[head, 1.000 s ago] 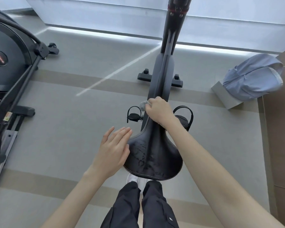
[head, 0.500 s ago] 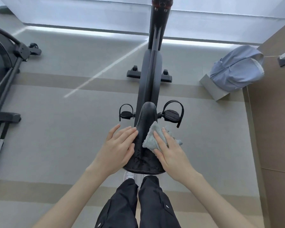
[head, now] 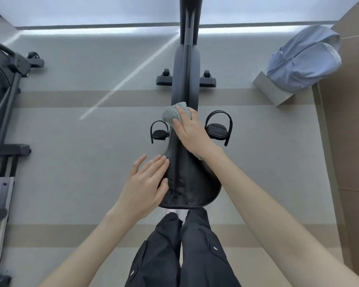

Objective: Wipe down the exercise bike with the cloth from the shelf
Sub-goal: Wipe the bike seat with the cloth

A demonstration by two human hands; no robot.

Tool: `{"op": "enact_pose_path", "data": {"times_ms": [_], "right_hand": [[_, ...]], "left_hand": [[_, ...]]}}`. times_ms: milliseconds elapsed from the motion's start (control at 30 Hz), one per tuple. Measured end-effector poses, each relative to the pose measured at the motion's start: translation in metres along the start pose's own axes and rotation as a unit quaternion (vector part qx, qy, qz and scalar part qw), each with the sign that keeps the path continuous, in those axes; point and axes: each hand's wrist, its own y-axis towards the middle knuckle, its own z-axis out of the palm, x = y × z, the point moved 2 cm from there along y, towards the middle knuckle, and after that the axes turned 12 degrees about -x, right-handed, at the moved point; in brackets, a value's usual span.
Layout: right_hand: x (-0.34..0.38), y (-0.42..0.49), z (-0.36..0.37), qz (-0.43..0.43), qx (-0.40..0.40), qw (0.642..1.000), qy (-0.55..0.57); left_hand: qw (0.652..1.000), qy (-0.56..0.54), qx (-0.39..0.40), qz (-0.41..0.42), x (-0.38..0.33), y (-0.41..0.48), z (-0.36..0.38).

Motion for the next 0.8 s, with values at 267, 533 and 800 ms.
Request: {"op": "enact_pose_path", "data": {"times_ms": [267, 533, 800], "right_hand": [[-0.031, -0.094, -0.02, -0.044, 0.057, 0.993, -0.094], [-0.057, -0.181, -0.043, -0.064, 0.072, 0.984, -0.151], [-0.027, -0.088, -0.015, -0.039, 0.049, 0.992, -0.108]], "left_hand": [[0.999, 0.04, 0.007, -0.005, -0.005, -0.002, -0.002], [0.997, 0.057, 0.015, 0.054, -0.016, 0.004, -0.001], [0.998, 0.042, 0.023, 0.043, -0.016, 0.005, -0.001]]}}
